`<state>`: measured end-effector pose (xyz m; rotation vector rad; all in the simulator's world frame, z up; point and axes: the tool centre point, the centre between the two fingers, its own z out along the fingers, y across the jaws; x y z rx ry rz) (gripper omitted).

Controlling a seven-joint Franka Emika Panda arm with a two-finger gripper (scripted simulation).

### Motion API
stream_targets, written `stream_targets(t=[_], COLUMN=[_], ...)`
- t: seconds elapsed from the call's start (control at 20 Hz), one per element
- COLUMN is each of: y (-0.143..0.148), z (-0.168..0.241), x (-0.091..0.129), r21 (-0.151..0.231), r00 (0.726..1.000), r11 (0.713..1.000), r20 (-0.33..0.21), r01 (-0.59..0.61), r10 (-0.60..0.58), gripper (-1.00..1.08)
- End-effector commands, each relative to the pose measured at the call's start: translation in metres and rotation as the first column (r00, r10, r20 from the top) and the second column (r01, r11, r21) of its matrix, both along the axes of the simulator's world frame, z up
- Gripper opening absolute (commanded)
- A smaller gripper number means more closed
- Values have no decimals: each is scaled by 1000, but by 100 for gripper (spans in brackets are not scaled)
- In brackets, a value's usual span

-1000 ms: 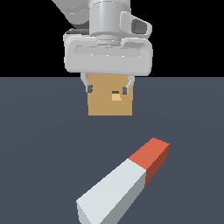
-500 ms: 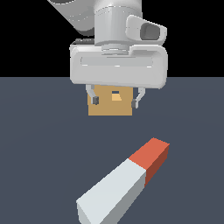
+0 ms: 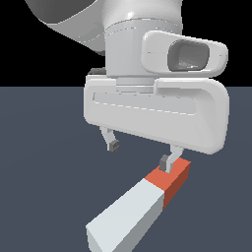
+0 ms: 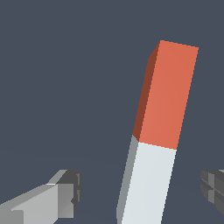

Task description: Insert the peg into the horizontal hole in a box.

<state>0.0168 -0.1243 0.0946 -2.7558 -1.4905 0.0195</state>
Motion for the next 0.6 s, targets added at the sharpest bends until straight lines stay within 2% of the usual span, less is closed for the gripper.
stream_targets(t=[0.0, 0.3, 0.55], y=[-16, -39, -42], z=[-9, -21, -23], x=[-1, -5, -6], r21=[-2, -2, -2], r00=[997, 983, 980], r11=[997, 983, 980], r20=[6, 14, 14], r01=[76, 184, 198], r10=[-76, -184, -198], gripper=[100, 100, 100])
